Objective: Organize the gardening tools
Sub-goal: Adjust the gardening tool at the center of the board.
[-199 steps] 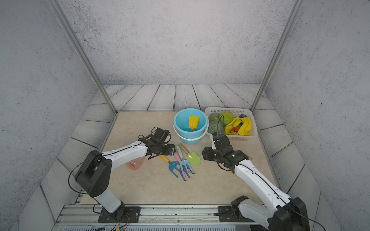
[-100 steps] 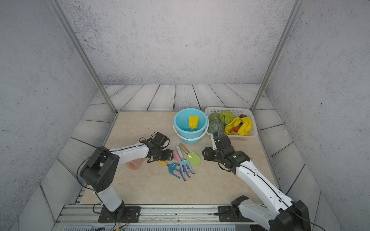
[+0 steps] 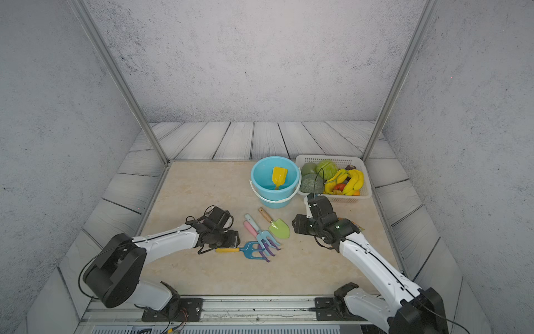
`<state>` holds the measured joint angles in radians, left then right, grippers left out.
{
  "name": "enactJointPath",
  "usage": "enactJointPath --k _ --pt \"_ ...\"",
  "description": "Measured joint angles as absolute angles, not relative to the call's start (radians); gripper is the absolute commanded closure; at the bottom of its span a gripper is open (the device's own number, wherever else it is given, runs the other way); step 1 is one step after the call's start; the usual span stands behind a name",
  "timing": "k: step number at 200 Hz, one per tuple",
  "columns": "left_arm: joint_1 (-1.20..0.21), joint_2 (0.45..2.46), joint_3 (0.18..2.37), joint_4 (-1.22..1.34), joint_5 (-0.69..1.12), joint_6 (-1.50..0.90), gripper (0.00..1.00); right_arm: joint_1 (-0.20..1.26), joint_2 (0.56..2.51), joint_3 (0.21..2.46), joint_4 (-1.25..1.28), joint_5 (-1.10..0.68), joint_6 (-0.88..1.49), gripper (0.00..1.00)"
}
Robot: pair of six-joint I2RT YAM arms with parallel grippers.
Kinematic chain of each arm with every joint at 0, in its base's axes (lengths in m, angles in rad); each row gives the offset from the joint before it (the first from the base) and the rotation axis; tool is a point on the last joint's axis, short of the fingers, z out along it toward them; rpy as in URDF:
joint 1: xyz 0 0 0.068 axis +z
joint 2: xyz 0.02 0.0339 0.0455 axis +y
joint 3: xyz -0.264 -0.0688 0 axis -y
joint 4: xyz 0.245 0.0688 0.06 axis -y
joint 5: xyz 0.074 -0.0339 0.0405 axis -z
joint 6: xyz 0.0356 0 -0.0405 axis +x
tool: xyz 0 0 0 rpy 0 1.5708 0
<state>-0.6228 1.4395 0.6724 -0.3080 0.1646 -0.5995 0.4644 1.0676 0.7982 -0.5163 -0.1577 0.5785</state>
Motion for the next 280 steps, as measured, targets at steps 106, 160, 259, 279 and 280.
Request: enactJointPath --k 106,160,259,279,280 --pt "-0.736 1.186 0.550 -0.358 0.115 -0.607 0.28 0.464 1.085 0.750 -0.472 -0.184 0.602 0.48" --pt "-0.847 1.280 0.580 -0.391 0.017 -0.588 0.30 0.464 1.085 0.740 -0.467 -0.192 0.604 0.48" --pt "-1.022 1.372 0.672 -0.477 -0.129 -0.582 0.37 0.464 1.084 0.723 -0.467 -0.192 0.617 0.48" --pt "-1.050 1.379 0.672 -0.492 -0.136 -0.581 0.37 0.464 1.084 0.723 -0.466 -0.192 0.618 0.49" --pt "-1.051 1.379 0.672 -0.492 -0.136 -0.582 0.37 0.464 1.084 0.723 -0.466 -0.192 0.618 0.48"
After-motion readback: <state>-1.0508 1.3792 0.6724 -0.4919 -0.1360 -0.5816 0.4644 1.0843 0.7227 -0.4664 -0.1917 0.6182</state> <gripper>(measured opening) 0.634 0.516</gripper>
